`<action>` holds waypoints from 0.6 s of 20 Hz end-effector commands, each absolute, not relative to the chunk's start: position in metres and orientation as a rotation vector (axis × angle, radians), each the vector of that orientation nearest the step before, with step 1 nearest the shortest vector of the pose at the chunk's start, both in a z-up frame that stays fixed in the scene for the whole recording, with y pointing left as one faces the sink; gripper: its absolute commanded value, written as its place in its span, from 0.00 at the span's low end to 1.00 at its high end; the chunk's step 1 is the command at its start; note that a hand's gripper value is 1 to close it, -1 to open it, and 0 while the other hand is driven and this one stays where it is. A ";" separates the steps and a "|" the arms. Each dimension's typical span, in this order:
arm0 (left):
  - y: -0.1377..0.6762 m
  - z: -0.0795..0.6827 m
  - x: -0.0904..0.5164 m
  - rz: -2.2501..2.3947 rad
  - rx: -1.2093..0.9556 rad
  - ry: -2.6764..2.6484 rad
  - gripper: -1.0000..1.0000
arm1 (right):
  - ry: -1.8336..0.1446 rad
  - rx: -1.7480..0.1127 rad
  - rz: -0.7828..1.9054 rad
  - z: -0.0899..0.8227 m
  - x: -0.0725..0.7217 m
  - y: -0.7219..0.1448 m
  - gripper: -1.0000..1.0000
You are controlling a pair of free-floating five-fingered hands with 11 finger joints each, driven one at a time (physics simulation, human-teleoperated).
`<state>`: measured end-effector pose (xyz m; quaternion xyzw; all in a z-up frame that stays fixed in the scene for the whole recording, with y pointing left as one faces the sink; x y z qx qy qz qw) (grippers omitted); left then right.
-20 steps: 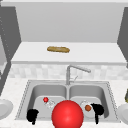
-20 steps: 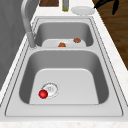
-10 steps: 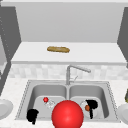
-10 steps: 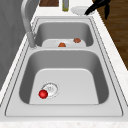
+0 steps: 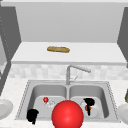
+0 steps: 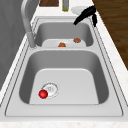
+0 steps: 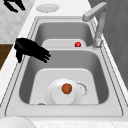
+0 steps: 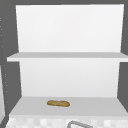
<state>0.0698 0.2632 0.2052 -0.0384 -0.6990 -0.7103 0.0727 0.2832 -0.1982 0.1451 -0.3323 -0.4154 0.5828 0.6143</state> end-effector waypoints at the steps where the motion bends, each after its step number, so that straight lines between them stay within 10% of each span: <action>1: 0.263 0.205 0.070 -2.134 -0.115 -2.100 0.50 | -0.898 -0.747 1.387 0.121 0.312 -0.198 0.00; 12: 0.263 0.205 0.070 -2.134 -0.115 -2.100 0.50 | -0.841 -0.634 1.407 0.057 0.384 -0.218 0.00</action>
